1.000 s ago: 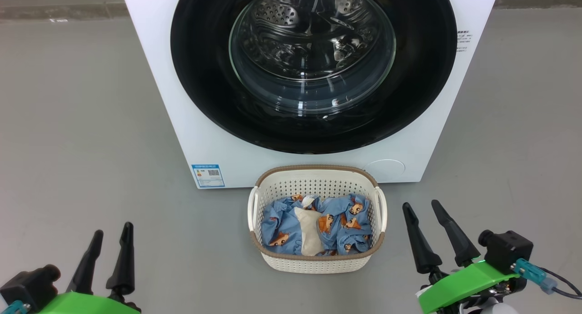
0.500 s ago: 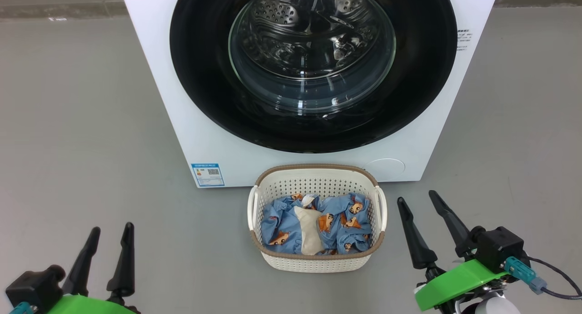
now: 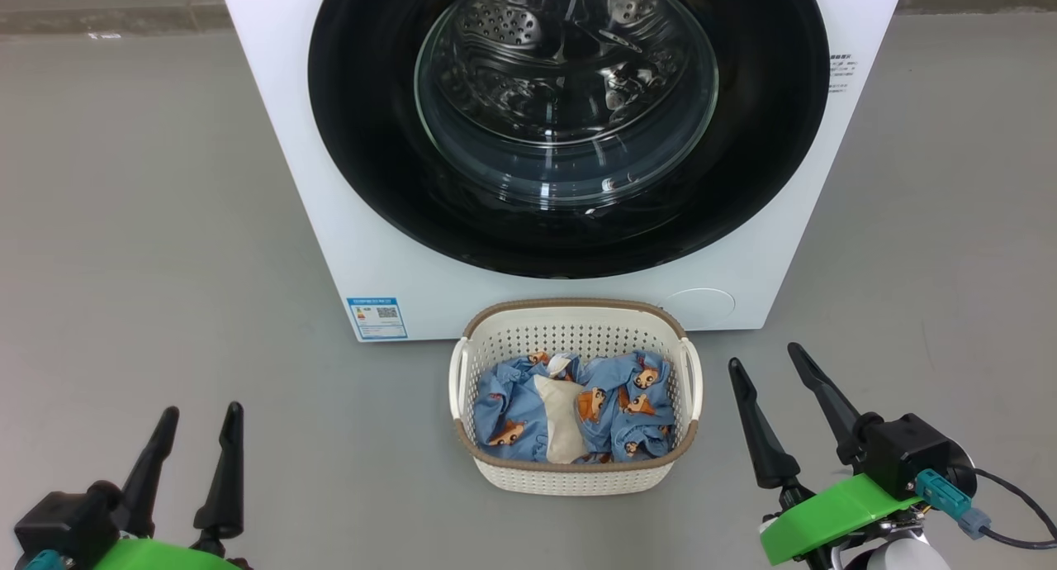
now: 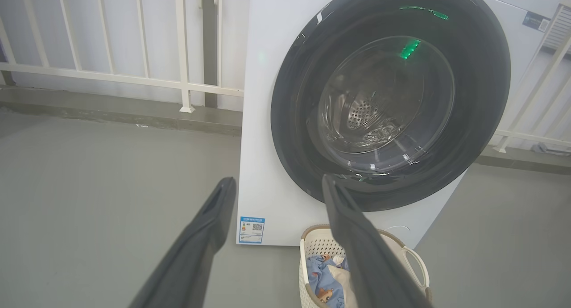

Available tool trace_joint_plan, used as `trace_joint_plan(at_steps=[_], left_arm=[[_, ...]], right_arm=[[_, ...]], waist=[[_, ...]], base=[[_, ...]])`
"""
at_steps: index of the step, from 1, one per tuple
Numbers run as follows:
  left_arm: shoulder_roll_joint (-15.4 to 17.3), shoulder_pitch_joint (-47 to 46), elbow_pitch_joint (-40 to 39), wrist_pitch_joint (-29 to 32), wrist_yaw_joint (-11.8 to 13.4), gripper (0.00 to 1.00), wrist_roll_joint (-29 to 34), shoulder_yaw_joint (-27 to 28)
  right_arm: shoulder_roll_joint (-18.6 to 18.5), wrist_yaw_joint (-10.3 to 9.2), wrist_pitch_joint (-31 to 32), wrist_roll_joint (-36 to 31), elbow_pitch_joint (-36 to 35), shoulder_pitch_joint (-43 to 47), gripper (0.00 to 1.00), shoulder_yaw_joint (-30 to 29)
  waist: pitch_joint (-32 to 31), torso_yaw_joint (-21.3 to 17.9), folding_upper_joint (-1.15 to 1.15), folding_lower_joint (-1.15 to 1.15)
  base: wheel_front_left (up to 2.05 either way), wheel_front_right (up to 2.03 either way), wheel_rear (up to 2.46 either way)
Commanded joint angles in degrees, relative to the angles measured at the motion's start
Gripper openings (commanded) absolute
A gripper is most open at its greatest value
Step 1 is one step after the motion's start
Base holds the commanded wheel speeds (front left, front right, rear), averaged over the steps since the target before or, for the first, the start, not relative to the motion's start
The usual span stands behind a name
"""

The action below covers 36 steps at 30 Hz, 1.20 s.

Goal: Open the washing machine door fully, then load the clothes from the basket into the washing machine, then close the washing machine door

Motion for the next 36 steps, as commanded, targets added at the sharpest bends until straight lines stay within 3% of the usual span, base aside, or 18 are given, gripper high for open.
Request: trace_joint_plan(at_steps=[1,23,36], left_arm=[[1.7,-2.6,-1.6,-0.4,-0.1,1.00,0.3,2.0],[2.2,-2.6,-1.1,-0.4,-0.1,1.00,0.5,1.8],[2.6,-2.5,-1.0,-0.4,-0.1,1.00,0.0,1.9]], right_arm=[[0.1,0.09,-0.7,-0.2,-1.2,-2.2,1.00,1.1],[0.1,0.09,-0.7,0.4,-0.4,-2.2,1.00,1.2],[0.1,0.09,-0.7,0.5,-0.5,-2.4,1.00,1.2]], waist=[[0.0,0.0,0.00,0.00],[0.2,0.0,0.00,0.00],[0.5,-0.4,0.00,0.00]], base=[[0.00,0.00,0.00],[0.04,0.04,-0.08],[0.86,0.86,-1.73]])
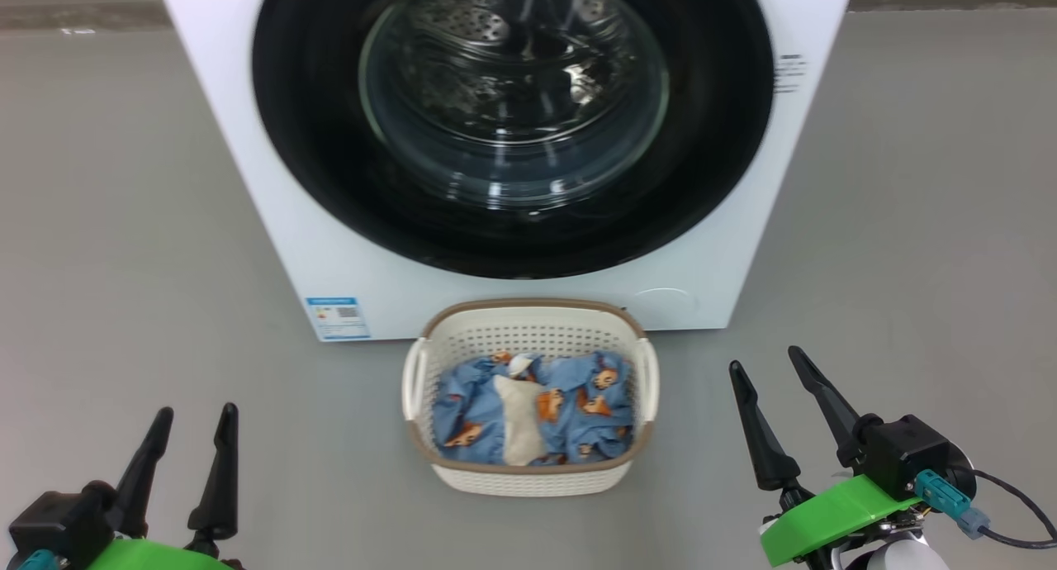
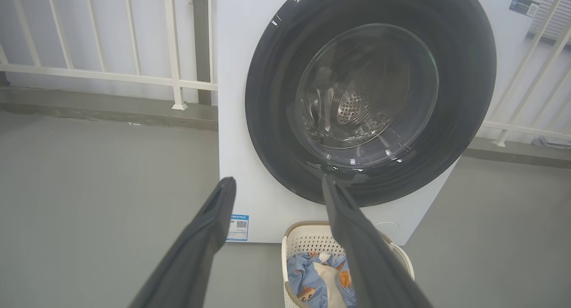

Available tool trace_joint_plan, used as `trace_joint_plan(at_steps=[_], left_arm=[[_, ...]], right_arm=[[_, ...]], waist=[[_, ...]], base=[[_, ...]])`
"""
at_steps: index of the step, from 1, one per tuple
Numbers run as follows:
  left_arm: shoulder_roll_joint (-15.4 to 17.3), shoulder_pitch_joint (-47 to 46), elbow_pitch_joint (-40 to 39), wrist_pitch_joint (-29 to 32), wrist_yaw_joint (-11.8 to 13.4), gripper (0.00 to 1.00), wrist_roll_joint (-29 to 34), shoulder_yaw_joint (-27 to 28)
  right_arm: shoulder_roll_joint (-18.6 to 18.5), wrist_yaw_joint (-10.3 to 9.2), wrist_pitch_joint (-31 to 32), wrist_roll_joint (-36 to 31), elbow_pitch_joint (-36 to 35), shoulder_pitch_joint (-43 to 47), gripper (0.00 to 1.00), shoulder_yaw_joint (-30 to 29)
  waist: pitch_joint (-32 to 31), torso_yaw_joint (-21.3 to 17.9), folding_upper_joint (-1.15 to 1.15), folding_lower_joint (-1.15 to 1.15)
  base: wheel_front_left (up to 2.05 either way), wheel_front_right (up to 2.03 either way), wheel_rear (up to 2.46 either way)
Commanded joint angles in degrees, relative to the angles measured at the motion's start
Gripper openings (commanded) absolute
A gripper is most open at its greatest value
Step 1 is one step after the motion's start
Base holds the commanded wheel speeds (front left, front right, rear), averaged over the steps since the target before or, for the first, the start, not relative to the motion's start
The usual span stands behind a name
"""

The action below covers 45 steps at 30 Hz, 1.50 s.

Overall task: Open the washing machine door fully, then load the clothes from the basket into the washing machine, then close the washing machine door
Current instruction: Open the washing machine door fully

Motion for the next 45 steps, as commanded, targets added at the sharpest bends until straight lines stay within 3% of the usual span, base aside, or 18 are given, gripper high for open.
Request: trace_joint_plan(at_steps=[1,18,45], left_arm=[[1.7,-2.5,-1.1,-0.4,-0.1,1.00,0.0,2.1],[2.5,-2.6,-0.7,-0.4,-0.1,1.00,-1.8,1.7],[3.0,-3.3,1.0,-0.4,-0.1,1.00,-2.4,1.6]], right_arm=[[0.0,0.09,-0.7,0.4,-1.4,-2.4,1.00,1.4],[0.0,0.09,-0.7,0.4,-1.4,-2.4,1.00,1.2],[0.0,0.09,-0.7,0.3,-0.6,-2.4,1.00,1.6]], waist=[[0.0,0.0,0.00,0.00],[0.1,0.0,0.00,0.00],[0.0,0.3,0.00,0.00]], base=[[1.23,1.23,-2.46],[0.96,0.95,-1.91],[0.03,0.03,-0.07]])
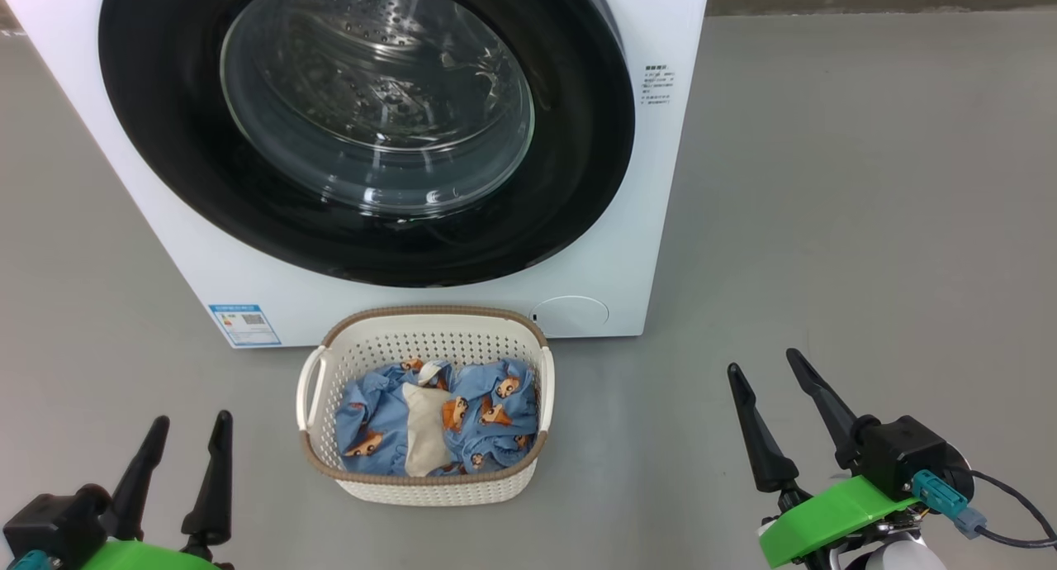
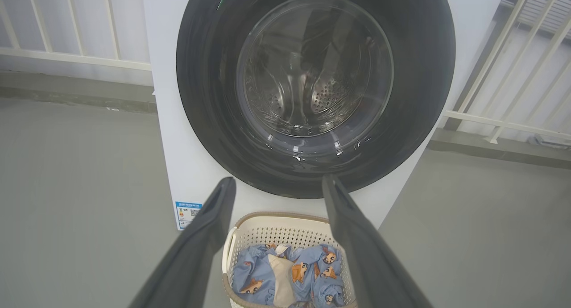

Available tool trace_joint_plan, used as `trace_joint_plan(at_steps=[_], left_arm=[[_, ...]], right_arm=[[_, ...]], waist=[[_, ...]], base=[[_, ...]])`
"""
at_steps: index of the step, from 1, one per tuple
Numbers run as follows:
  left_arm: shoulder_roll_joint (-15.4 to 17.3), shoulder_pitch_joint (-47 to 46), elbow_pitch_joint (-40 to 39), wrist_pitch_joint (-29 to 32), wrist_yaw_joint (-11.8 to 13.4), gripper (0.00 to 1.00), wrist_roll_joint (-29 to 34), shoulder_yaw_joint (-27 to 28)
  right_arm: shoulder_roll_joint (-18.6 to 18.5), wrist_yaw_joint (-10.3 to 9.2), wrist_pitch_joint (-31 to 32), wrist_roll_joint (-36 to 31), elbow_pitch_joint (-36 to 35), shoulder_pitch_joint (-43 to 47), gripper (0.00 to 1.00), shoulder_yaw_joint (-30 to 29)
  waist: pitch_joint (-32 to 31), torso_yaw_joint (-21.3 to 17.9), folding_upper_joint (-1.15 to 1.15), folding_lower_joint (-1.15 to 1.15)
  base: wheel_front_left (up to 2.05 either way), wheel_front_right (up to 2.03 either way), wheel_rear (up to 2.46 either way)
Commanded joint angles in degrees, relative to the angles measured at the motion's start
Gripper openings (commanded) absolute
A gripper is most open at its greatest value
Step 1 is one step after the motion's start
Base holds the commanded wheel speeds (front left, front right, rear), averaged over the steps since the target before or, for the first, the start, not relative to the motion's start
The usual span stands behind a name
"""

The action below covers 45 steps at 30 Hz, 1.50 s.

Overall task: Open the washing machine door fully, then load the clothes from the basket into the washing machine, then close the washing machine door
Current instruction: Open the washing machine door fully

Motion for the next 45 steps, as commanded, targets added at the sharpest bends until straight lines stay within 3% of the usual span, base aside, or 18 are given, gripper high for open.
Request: trace_joint_plan(at_steps=[1,17,25,27,28,29,31,33,45], left_arm=[[1.8,-3.0,-1.1,-0.4,-0.1,1.00,0.2,2.5],[2.4,-3.0,-3.2,-0.4,-0.1,1.00,-0.8,3.3],[4.3,-3.0,-5.9,-0.4,-0.1,1.00,-2.1,3.8],[4.8,-3.0,-6.4,-0.4,-0.1,1.00,-2.4,3.9],[5.0,-2.9,-6.7,-0.4,-0.1,1.00,-2.5,4.0],[5.2,-2.9,-7.0,-0.4,-0.1,1.00,-2.7,4.1],[5.7,-3.0,-7.6,-0.4,-0.1,1.00,-3.0,4.3],[6.1,-3.1,-8.1,-0.4,-0.1,1.00,-3.4,4.5],[8.3,-3.9,-10.3,-0.4,-0.1,1.00,-5.2,5.2]], right_arm=[[0.1,0.09,-0.7,0.3,-1.2,-2.3,1.00,1.4],[0.1,0.09,-0.7,-0.9,-0.5,-7.1,1.00,0.1],[0.1,0.09,-0.7,-1.1,-0.9,-12.1,1.00,-1.3],[0.1,0.09,-0.7,-0.7,-1.2,-13.6,0.90,-1.7],[0.1,0.09,-0.7,-0.5,-1.4,-14.4,0.78,-2.0],[0.1,0.09,-0.7,-0.3,-1.5,-15.2,0.50,-2.3],[0.1,0.09,-0.7,0.6,-1.8,-17.0,0.29,-3.0],[0.1,0.09,-0.7,1.9,-2.1,-18.5,0.02,-3.9],[0.1,0.09,0.0,11.2,0.4,-28.5,0.00,-6.2]], waist=[[0.1,0.0,0.00,0.00],[3.3,1.0,0.00,0.00],[6.6,1.9,0.00,0.00],[7.5,2.1,0.00,0.00],[8.0,2.2,0.00,0.00],[8.6,2.2,0.00,0.00],[9.7,2.4,0.00,0.00],[10.8,2.5,0.00,0.00],[15.3,3.2,0.00,0.00]], base=[[0.00,0.00,0.00],[0.00,0.00,0.00],[0.00,0.00,0.00],[0.00,0.00,0.00],[0.00,0.00,0.00],[0.00,0.00,0.00],[0.00,0.00,0.00],[0.00,0.00,0.00],[0.00,0.00,0.00]])
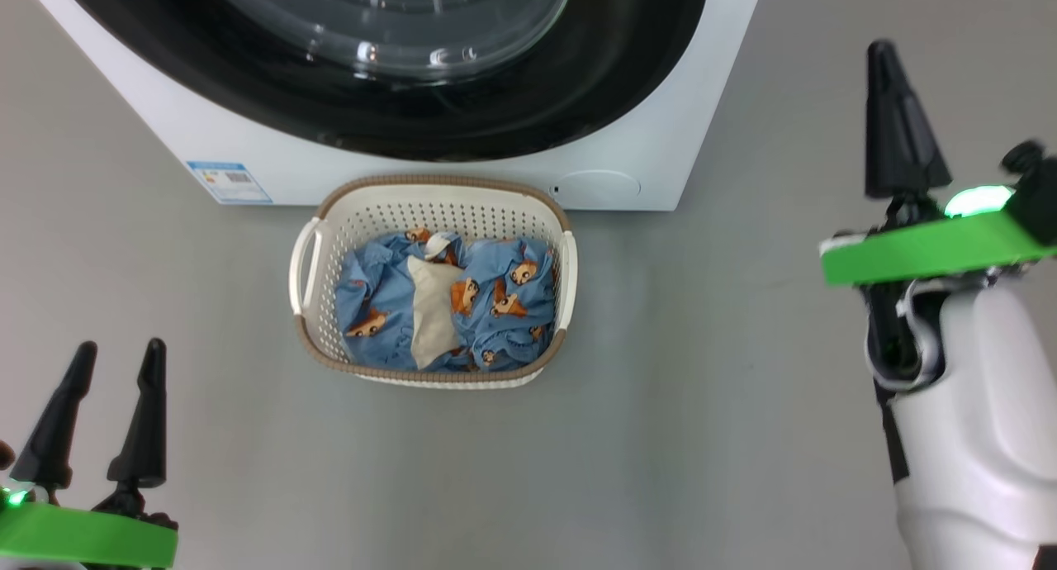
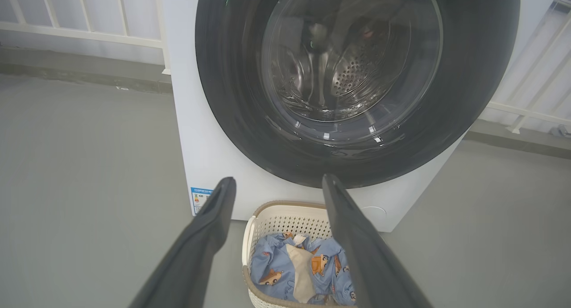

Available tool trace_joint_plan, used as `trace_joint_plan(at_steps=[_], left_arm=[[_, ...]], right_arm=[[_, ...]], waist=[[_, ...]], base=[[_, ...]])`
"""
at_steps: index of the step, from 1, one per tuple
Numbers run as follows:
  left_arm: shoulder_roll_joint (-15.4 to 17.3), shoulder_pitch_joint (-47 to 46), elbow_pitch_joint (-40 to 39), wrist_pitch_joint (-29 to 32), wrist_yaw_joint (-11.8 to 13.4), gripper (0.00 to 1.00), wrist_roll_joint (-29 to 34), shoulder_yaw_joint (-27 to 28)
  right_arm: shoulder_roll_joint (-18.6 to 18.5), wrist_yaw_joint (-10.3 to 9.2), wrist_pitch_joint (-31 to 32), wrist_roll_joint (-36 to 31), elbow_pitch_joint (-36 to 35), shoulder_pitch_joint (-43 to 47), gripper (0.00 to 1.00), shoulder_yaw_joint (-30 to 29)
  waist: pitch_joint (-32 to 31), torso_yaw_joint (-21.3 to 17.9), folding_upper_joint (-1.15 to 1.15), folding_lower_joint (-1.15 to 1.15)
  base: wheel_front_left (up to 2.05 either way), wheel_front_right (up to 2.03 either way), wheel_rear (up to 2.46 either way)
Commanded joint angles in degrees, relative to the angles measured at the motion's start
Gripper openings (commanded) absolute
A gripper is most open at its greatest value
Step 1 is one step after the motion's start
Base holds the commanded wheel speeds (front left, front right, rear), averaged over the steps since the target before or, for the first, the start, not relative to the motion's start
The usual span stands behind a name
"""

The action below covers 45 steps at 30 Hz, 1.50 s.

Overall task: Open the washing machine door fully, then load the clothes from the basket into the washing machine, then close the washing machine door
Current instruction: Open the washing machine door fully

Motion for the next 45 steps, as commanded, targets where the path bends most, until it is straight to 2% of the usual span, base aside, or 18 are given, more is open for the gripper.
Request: trace_joint_plan(at_steps=[1,6,18,33,45], left_arm=[[2.3,-2.1,-1.4,-0.4,-0.1,1.00,-0.3,2.6],[2.8,-2.3,-1.8,-0.4,-0.1,1.00,-0.8,2.8],[4.5,-3.8,-2.5,-0.4,-0.1,1.00,-3.1,3.0],[5.4,-6.5,-3.1,-0.4,-0.1,1.00,-4.1,1.2],[5.5,-7.7,-2.3,-0.4,-0.1,1.00,-5.1,0.6]], right_arm=[[0.5,0.09,0.4,1.2,-0.9,-1.5,0.00,0.7],[0.5,0.09,3.7,5.6,1.7,-6.0,0.00,-1.3],[0.3,0.09,16.7,17.6,8.6,-17.1,0.00,-10.1],[0.4,0.09,29.0,20.6,8.7,-29.0,0.00,-11.4],[0.4,0.09,35.3,23.2,11.0,-34.8,0.00,-14.4]], waist=[[0.7,0.3,0.00,0.00],[1.8,0.8,0.00,0.00],[7.2,2.7,0.00,0.00],[12.2,4.9,0.00,0.00],[14.4,6.8,0.00,0.00]], base=[[0.00,0.00,0.00],[0.00,0.00,0.00],[0.00,0.00,0.00],[0.00,0.00,0.00],[0.00,0.00,0.00]])
